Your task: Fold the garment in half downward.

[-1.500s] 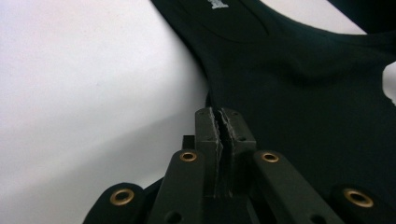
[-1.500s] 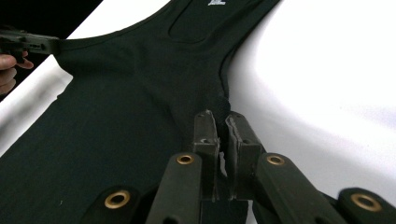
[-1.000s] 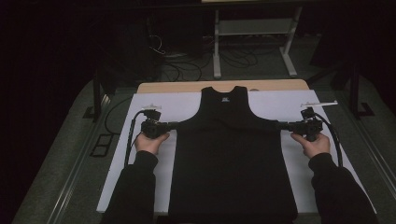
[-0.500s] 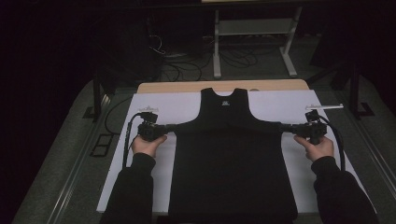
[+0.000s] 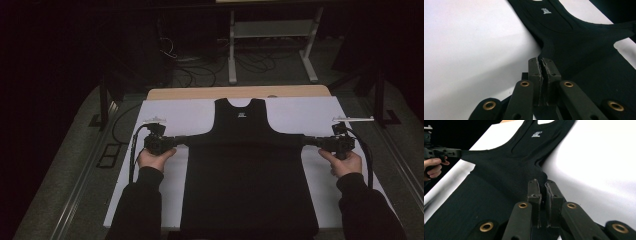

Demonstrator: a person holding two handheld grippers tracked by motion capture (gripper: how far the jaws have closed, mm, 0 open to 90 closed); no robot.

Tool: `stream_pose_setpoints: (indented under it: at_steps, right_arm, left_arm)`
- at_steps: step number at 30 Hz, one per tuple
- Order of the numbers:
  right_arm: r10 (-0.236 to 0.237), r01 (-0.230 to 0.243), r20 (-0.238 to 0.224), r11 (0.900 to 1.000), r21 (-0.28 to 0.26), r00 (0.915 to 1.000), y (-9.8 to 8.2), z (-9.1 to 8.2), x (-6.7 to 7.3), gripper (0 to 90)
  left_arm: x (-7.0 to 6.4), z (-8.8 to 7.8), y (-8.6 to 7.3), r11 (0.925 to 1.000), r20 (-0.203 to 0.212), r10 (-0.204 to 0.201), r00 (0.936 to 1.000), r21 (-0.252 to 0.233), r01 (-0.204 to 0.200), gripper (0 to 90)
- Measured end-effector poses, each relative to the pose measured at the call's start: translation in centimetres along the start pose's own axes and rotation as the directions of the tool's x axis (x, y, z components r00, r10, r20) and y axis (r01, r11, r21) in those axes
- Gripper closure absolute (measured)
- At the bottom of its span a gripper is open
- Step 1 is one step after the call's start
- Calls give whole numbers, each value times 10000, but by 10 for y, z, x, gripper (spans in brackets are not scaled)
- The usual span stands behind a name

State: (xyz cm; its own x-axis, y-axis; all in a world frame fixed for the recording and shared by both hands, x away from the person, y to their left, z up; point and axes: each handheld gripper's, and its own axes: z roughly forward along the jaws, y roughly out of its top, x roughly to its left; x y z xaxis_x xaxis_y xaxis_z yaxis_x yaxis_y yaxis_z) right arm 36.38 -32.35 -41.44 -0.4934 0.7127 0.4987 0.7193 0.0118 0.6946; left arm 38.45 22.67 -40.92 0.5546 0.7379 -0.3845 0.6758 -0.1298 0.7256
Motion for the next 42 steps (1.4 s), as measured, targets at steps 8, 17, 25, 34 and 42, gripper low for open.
stream_pose_setpoints:
  at_steps: [8,17,25,34,42]
  right_arm:
    - [30,-30,15,10000,20,10000,-6,-2,3,822]
    - [144,-145,38,9999,61,9999,-12,-6,6,821]
    - [142,-141,-10,9998,119,9999,-16,-9,10,821]
    - [147,-148,53,9993,342,9999,-22,-10,11,821]
    - [193,-199,85,9965,812,9998,-27,-11,13,821]
  left_arm:
    - [-3,-5,-7,9999,104,-133,9999,38,132,849]
    - [-7,-9,-10,9999,173,-144,9997,68,143,849]
    - [-7,-9,-21,9992,300,-152,9994,368,141,848]
    - [-11,-13,-28,9986,319,-76,9995,518,60,849]
    - [-16,-16,-36,9971,404,-109,9991,763,78,849]
